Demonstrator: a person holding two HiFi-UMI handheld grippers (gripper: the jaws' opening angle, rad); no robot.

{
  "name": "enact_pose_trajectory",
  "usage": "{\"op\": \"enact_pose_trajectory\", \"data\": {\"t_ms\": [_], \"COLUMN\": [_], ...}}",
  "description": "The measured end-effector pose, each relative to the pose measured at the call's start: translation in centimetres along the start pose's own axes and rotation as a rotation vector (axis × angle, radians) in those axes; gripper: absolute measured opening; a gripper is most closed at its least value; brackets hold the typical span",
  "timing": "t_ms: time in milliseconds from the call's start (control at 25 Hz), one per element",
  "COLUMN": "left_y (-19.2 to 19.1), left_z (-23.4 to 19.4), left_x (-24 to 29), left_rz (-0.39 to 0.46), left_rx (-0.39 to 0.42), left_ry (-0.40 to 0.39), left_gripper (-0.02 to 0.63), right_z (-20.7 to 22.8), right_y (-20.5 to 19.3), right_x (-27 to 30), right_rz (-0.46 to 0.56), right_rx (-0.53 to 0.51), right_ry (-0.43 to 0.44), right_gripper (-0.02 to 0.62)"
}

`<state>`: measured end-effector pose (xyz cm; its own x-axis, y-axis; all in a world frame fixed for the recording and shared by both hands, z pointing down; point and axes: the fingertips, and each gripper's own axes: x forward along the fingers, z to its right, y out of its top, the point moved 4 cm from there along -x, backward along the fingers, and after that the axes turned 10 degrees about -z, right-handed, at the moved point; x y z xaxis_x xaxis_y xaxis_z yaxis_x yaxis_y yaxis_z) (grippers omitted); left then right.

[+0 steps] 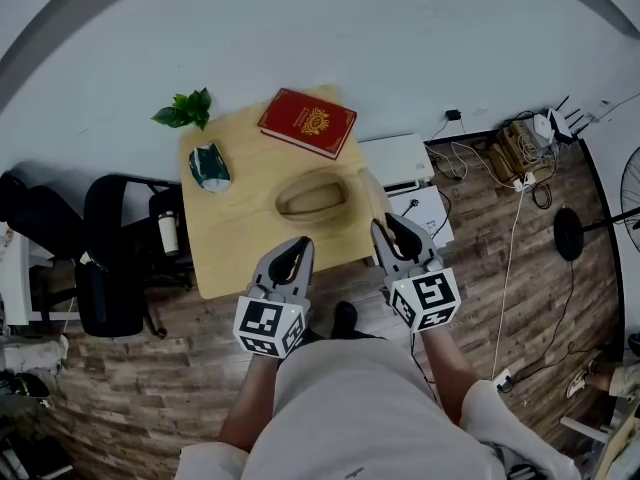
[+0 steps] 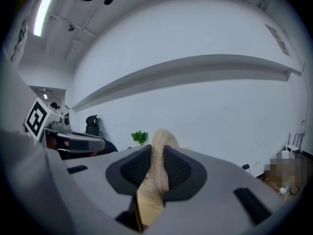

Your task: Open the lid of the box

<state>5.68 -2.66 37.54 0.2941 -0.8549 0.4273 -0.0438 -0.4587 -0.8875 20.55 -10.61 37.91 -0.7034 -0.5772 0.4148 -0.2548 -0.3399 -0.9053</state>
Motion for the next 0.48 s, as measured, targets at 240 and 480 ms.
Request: {"op": "enact_pose_trajectory", "data": {"t_ms": [240, 480], "left_y": [0.1, 0.0], "left_z": [0.6, 0.7], "left_x": [-0.6, -0.8], "left_rz": [0.014, 0.024], "left_rx": [0.005, -0.004], "left_ry": [-0.004, 0.003], "left_gripper": [0.014, 0.015], "right_z": [0.0, -0.2], "right_y": [-0.3, -0.2], "right_x": [-1.1, -1.6], "right_rz": [0.021, 0.037], "right_rx": [0.061, 0.078], "right_ry": [0.017, 0.029], "right_gripper": [0.081, 0.08]}}
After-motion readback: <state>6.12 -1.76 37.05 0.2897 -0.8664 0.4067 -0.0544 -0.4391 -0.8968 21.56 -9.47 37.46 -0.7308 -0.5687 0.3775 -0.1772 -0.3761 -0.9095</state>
